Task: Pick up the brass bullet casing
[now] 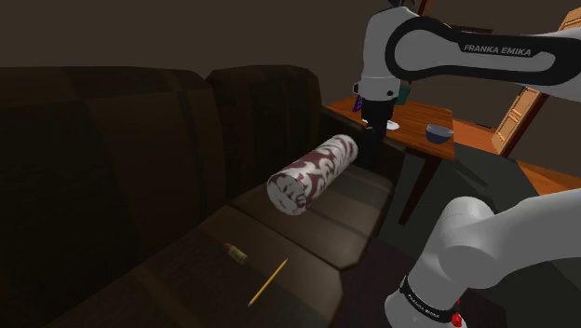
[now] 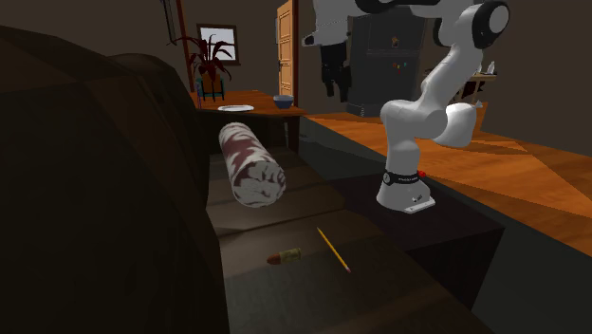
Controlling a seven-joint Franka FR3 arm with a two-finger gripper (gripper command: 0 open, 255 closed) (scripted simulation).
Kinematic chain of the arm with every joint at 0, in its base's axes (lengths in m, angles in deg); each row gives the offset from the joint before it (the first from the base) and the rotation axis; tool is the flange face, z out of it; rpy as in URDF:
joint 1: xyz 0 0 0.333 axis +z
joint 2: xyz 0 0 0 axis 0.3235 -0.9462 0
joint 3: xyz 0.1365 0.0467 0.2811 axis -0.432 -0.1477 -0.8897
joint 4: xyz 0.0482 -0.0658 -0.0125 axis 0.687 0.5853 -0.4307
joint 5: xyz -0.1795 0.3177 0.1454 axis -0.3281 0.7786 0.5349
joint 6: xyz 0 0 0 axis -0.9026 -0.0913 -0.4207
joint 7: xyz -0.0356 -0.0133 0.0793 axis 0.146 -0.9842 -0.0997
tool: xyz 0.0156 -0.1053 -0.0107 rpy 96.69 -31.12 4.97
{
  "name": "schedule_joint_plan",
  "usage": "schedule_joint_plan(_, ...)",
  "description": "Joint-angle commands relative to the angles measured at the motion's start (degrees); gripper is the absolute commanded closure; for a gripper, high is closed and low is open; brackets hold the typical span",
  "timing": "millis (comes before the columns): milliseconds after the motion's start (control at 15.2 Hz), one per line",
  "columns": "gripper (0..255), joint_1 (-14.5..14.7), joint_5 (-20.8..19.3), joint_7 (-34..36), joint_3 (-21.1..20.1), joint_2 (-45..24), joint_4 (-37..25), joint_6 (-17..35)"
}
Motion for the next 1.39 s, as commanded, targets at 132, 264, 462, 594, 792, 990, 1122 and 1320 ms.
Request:
schedule_joint_plan(132, 0, 0.67, 1.19, 1.48, -0.95, -1.9, 1.59, 3.45)
schedule_joint_plan(264, 0, 1.36, 2.32, 2.9, -1.9, -4.11, 2.89, 6.96)
schedule_joint_plan(462, 0, 2.42, 3.9, 4.89, -3.32, -8.01, 4.29, 12.28)
schedule_joint_plan(594, 0, 3.11, 4.87, 6.15, -4.28, -10.96, 4.83, 15.84)
schedule_joint_plan(792, 0, 4.12, 6.18, 7.93, -5.7, -15.89, 5.06, 21.1)
schedule_joint_plan(990, 0, 5.05, 7.26, 9.63, -7.1, -21.32, 4.56, 26.18)
schedule_joint_plan(1122, 0, 5.64, 7.83, 10.75, -8.0, -25.16, 3.83, 29.41)
schedule_joint_plan(1320, 0, 6.48, 8.41, 12.41, -9.28, -31.19, 2.14, 33.94)
